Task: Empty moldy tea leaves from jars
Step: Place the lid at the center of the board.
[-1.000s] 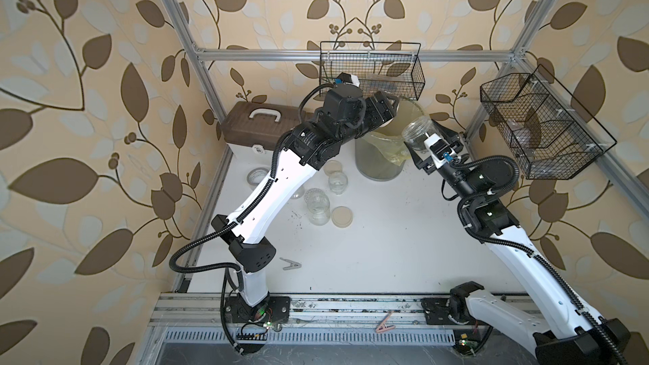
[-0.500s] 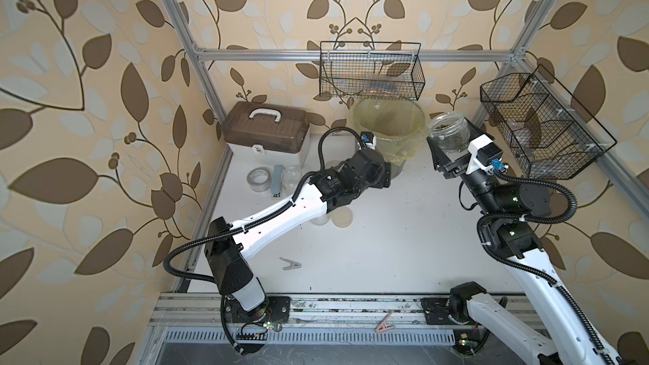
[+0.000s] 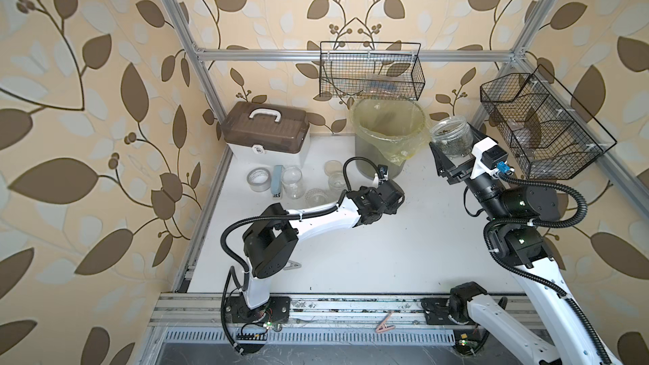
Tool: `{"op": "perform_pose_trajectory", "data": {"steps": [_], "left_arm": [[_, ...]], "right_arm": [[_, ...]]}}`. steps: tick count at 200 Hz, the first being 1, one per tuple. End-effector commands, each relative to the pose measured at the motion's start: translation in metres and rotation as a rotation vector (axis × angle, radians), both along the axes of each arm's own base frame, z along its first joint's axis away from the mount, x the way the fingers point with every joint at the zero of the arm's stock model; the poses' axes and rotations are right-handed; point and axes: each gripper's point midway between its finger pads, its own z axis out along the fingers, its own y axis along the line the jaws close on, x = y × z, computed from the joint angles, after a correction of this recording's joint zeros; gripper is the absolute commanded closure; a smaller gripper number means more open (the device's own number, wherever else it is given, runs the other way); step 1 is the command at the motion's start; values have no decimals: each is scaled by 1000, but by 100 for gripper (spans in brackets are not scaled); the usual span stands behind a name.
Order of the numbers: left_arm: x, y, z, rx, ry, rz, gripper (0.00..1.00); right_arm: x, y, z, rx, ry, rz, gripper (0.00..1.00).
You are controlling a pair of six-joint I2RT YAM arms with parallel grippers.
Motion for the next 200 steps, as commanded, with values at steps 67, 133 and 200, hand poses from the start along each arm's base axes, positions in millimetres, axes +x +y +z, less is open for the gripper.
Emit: {"op": "perform_pose_trajectory", "data": {"steps": [67,133,200], "left_arm": [[41,33,-73,121,34,182,53],[44,44,-107,163,107,188,45],[46,33,-81,120,94,122,1]], "right_arm": [[-22,-5,24,9,-62,0,59],[-22,-6,23,5,-54,-8,60],[-20,-5,23,13,-48,0,60]]}}
